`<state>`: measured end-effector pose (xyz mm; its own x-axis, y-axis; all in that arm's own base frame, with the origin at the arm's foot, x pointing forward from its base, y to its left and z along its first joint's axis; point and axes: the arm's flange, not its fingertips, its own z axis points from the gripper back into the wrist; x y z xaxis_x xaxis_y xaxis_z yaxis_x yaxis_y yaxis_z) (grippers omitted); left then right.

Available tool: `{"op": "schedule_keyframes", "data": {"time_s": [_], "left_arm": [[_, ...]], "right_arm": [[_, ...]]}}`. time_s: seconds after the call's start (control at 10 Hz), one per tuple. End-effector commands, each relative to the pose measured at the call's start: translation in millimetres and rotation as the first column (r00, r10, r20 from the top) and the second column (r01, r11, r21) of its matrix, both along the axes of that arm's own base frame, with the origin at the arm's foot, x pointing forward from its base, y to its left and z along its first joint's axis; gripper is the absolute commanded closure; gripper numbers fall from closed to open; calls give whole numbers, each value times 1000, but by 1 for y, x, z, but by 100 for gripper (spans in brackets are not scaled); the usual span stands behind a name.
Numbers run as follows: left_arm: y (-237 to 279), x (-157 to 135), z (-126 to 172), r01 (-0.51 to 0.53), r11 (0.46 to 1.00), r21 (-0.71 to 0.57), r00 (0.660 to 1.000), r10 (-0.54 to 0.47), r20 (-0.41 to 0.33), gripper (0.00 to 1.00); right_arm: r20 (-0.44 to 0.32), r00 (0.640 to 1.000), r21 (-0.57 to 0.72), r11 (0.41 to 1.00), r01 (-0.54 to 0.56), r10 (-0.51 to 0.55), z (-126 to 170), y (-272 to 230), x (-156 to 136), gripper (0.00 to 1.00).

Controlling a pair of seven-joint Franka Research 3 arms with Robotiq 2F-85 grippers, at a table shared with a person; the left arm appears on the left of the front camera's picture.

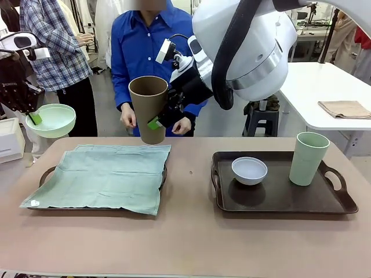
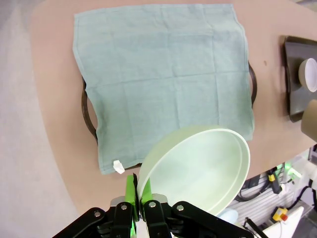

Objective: Set up a tray with a mat and arrange the tableware.
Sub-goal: Place the Picnic Bowl and Reusable plastic cup back onto the Handle tray in front of the human's position.

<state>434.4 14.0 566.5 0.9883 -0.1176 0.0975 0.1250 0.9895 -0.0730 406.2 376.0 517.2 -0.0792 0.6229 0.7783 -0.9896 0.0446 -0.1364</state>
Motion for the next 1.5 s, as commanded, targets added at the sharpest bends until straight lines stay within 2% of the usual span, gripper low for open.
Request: {"op": "schedule_keyframes", "data": {"time_s": [0.0, 0.1, 0.2, 0.4, 0.5, 0.6, 0.8, 1.1, 1.4], "left_arm": [[0, 0, 0, 4, 1000, -1, 1000, -4, 10, 100], [0, 0, 0, 4, 1000, -1, 1000, -4, 10, 100], [0, 0, 0, 0, 1000, 0, 1000, 0, 0, 96], [12, 26, -34, -41, 998, -42, 995, 37, -92, 96], [17, 37, -47, -51, 997, -53, 992, 44, -116, 96], [20, 44, -65, -76, 994, -73, 991, 67, -120, 96], [26, 55, -96, -95, 987, -129, 987, 77, -142, 96], [31, 65, -128, -128, 984, -124, 976, 102, -192, 96], [29, 73, -151, -134, 986, -102, 969, 108, -222, 96]], "right_arm": [[-1, 1000, 15, 1000, 19, -19, -3, -4, -6, 19], [-1, 1000, 15, 1000, 19, -19, -3, -4, -6, 19], [0, 1000, 0, 1000, 0, 0, 0, 0, 0, 17], [-91, 996, 52, 999, 4, 1, -41, 3, 32, 17], [-112, 994, 61, 998, 13, -6, -62, 10, 46, 17], [-126, 992, 64, 998, 26, -18, -85, 16, 55, 17], [-161, 987, 118, 993, -8, 27, -123, 34, 70, 17], [-170, 985, 99, 995, -18, 35, -153, 60, 80, 17], [-183, 983, 34, 999, -26, 32, -171, 76, 85, 17]]}}
